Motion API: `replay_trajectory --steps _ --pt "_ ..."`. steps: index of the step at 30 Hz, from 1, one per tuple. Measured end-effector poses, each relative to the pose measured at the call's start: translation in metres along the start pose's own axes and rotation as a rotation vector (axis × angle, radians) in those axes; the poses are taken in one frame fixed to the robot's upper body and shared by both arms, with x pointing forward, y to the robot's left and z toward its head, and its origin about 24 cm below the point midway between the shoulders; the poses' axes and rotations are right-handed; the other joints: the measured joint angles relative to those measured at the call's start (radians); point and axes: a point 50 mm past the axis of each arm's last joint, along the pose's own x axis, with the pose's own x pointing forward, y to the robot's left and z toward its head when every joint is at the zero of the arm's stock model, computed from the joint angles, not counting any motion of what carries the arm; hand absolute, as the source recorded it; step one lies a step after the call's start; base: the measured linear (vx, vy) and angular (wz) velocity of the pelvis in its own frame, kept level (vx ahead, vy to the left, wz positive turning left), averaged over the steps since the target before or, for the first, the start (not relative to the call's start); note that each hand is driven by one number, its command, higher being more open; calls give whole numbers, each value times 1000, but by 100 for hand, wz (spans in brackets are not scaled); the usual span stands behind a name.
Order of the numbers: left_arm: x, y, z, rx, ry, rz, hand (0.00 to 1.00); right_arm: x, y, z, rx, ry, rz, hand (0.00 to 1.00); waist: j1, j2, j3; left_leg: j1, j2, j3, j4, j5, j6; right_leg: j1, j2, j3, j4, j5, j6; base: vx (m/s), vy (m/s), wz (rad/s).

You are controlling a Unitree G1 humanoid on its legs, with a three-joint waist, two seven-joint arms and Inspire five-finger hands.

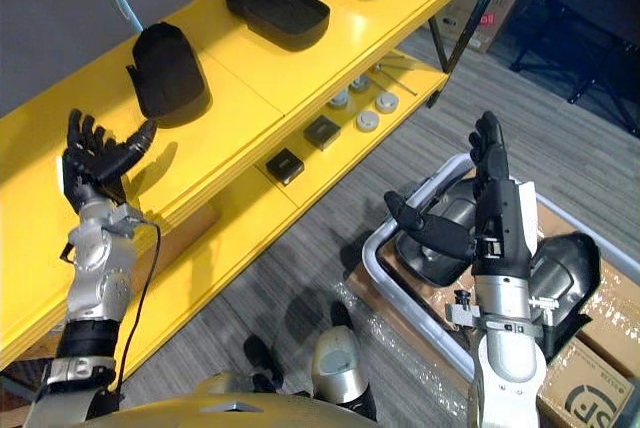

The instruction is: Walk over and take three plastic housings, then place them on the shelf

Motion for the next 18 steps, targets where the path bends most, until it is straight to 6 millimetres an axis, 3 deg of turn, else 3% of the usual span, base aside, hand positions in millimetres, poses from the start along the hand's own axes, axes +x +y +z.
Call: replay_trajectory --steps 5,18 --pt "12 -5 -2 -2 16 10 100 7 11 3 21 -27 51 100 -22 11 21 -29 1 7 7 6 9 -38 0 7 17 0 0 -6 0 -1" --pt "24 -5 -1 -177 47 -44 100 5 20 8 89 -44 56 100 -15 9 43 -34 6 22 38 -13 -1 -54 -2 14 65 -22 0 -1 -4 -1"
